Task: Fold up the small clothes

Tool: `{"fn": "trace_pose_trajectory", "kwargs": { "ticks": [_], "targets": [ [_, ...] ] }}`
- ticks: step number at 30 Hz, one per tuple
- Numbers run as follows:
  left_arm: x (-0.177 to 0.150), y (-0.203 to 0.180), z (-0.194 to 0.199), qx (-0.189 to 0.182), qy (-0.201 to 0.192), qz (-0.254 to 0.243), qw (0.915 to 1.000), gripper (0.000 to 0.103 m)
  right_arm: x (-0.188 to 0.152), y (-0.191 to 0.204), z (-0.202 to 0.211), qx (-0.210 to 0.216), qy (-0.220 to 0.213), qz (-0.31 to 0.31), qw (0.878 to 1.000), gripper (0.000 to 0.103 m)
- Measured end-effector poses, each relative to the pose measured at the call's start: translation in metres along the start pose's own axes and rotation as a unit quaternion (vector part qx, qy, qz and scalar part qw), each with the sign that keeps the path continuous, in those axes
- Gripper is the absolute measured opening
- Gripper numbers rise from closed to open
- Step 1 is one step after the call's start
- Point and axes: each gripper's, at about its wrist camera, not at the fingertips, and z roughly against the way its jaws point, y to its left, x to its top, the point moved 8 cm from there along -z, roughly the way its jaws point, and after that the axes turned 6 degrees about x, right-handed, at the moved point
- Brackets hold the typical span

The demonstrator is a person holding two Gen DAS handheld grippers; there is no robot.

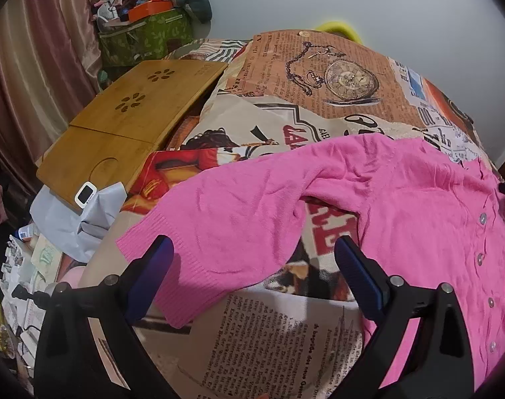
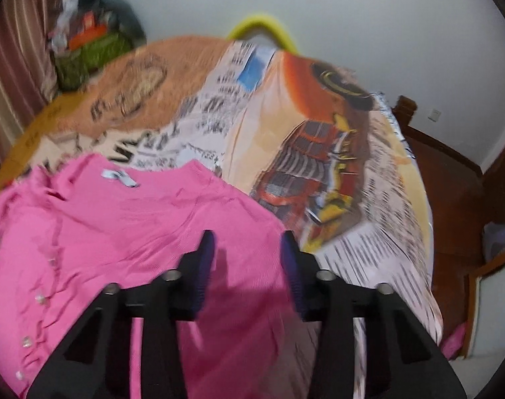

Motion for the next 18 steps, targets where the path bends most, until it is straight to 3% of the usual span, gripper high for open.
{"fn": "trace_pose_trajectory", "kwargs": {
  "ticks": [6,11,16,18],
  "targets": [
    [0.029,-0.018,0.005,-0.01,-0.021,-0.028,0.9993,0.097,0.006,0.011,-0.014,-0.015,-0.001,0.052,0.999,0.033],
    [0.074,-0.067,-0.011,-0.04,-0.028,-0.057,0.9972,0.097,0.005,0.024,-0.015,-0.008,-0.002,0.098,0.995,0.011],
    [0.104,-0.126,-0.049,-0.065,0.002,-0.091,0.9937,0.095,0.01,0.024,-0.018,-0.009,-0.008,0.114,0.993,0.006],
    [0.106,-0.152,-0.064,-0.081,0.025,-0.124,0.9887,0.093,0.01,0.021,-0.018,-0.006,-0.013,0.108,0.994,0.005]
  ]
}}
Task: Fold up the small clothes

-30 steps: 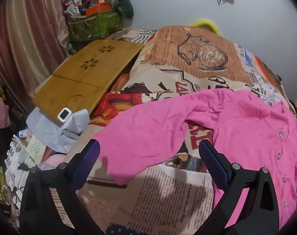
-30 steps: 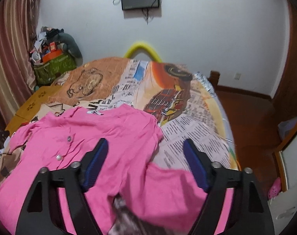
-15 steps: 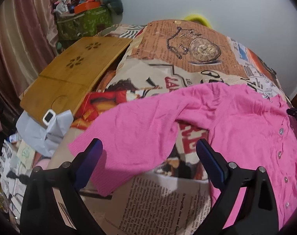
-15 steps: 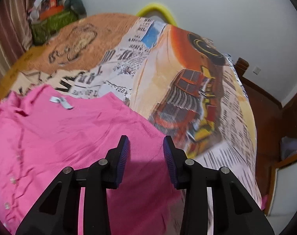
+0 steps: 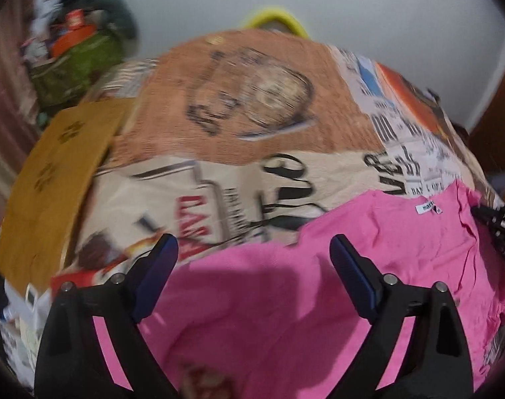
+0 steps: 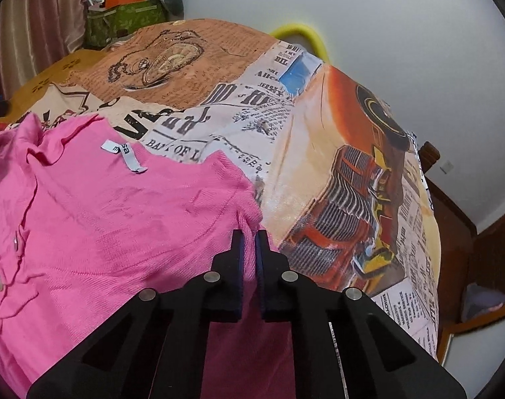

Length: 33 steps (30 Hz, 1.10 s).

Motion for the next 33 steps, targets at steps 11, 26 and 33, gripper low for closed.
{"fn": "trace_pose_trajectory", "kwargs": {
  "ticks": [11,26,33],
  "targets": [
    [0.007,-0.059,-0.049,0.008,0.036,-0.07,0.9969,0.024,0.017,-0.026,0.002,-0.029,-0.02,-0.008,0.999,0.004],
    [0.056,-0.034,-0.031,0.046,-0.011,0.002,0.9989,0.001,0.042,-0.027,0.017,-0.043,-0.043,-0.023,0.998,0.008],
    [0.041,0.006,0.014,0.053,-0.03,0.029,0.9977,0.036,0.041,-0.001,0.054,-0.022,-0.072,-0.012,0.997,0.041]
  ]
}}
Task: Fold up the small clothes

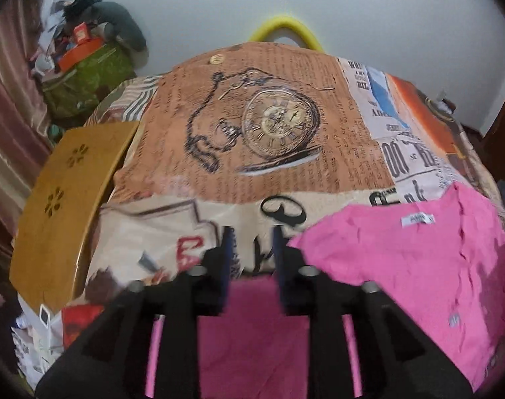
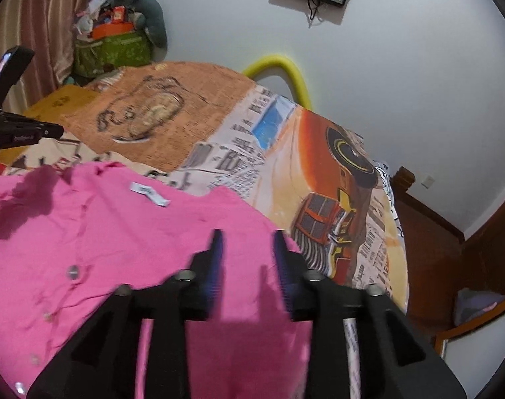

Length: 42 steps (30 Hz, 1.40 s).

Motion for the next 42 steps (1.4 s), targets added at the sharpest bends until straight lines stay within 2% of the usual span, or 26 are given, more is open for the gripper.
{"fn": "trace_pose_trajectory", "kwargs": {
  "ticks": [1,2,3,13,16,18,21,25,30,33,34,35,37,38,39,42],
  "targets": [
    [-0.006,0.009,0.007,-0.002,-0.002,0.007,1.0,0.041,0.0,0.004,0.006,0.004,-0.006,-0.002,1.0,0.042],
    [-0.013,0.02,0.015,-0.001,-0.006,0.014,0.9999,0.051,0.0,0.008,0.011,0.011,-0.008,-0.006,1.0,0.043],
    [-0.021,0.033,0.024,0.002,-0.008,0.018,0.9998,0.055,-0.001,0.013,0.017,0.023,-0.009,-0.013,1.0,0.043],
    [-0.107,0.136,0.092,0.005,0.007,0.07,0.9975,0.055,-0.013,0.066,0.066,0.079,-0.032,-0.033,0.996,0.043],
    [-0.136,0.166,0.1,0.005,0.021,0.099,0.9949,0.059,-0.021,0.08,0.071,0.095,-0.029,-0.046,0.994,0.045],
    [-0.159,0.182,0.096,-0.008,0.049,0.125,0.9909,0.061,-0.029,0.087,0.071,0.096,-0.024,-0.05,0.994,0.047],
    [-0.189,0.198,0.086,-0.032,0.087,0.165,0.982,0.061,-0.041,0.098,0.066,0.101,-0.009,-0.057,0.993,0.047],
    [-0.215,0.199,0.071,-0.049,0.113,0.19,0.974,0.061,-0.058,0.109,0.058,0.103,0.015,-0.065,0.992,0.047],
    [-0.234,0.186,0.053,-0.064,0.138,0.19,0.9699,0.061,-0.073,0.125,0.056,0.104,0.037,-0.058,0.992,0.047],
    [-0.237,0.183,0.042,-0.052,0.137,0.197,0.9694,0.06,-0.074,0.129,0.058,0.103,0.04,-0.049,0.993,0.047],
    [-0.236,0.184,0.04,-0.048,0.134,0.197,0.9701,0.058,-0.075,0.13,0.058,0.103,0.039,-0.049,0.993,0.047],
    [-0.235,0.184,0.038,-0.038,0.128,0.194,0.9717,0.051,-0.074,0.13,0.059,0.104,0.039,-0.05,0.993,0.048],
    [-0.231,0.184,0.038,-0.024,0.117,0.186,0.9754,0.031,-0.075,0.13,0.058,0.106,0.039,-0.052,0.992,0.048],
    [-0.228,0.184,0.039,-0.015,0.111,0.183,0.9767,0.015,-0.075,0.13,0.057,0.107,0.039,-0.053,0.992,0.048],
    [-0.226,0.186,0.039,-0.012,0.11,0.184,0.9768,0.005,-0.076,0.13,0.057,0.107,0.039,-0.054,0.992,0.048],
    [-0.219,0.191,0.04,-0.007,0.109,0.193,0.9751,0.005,-0.077,0.129,0.056,0.109,0.038,-0.057,0.992,0.048]
  ]
}}
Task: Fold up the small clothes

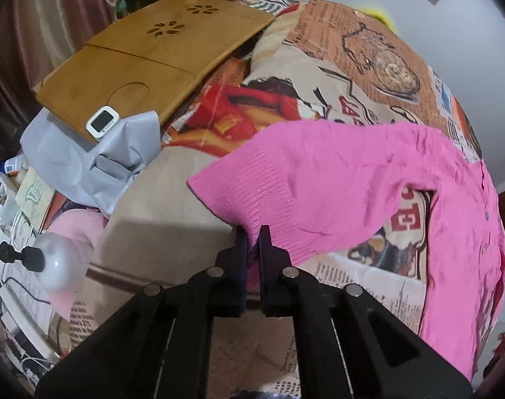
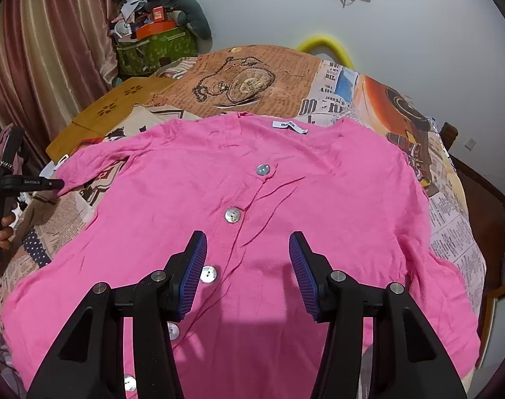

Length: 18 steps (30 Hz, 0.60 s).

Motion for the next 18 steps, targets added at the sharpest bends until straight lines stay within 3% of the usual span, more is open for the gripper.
{"fn": "trace_pose_trajectory", "kwargs": {
  "ticks": [4,8,13,18],
  "targets": [
    [0.017,-0.004,0.019,0.008,-0.028,-0.002,0.9996,0.005,-0.001,-0.005,0.002,0.004,-0.005,-0.006,1.0,0.048],
    [0.045,-0.024,0.062,-0.004,-0.08,-0.018,0.9966,0.005,-0.002,-0.017,0.005,0.002,-0.014,-0.011,1.0,0.048],
    [0.083,-0.083,0.119,-0.031,-0.145,-0.061,0.9871,0.005,-0.003,-0.034,0.007,0.009,-0.024,-0.026,0.999,0.048],
    [0.103,-0.159,0.139,-0.06,-0.169,-0.11,0.9776,0.005,-0.005,-0.046,0.01,0.022,-0.035,-0.041,0.998,0.048]
  ]
}}
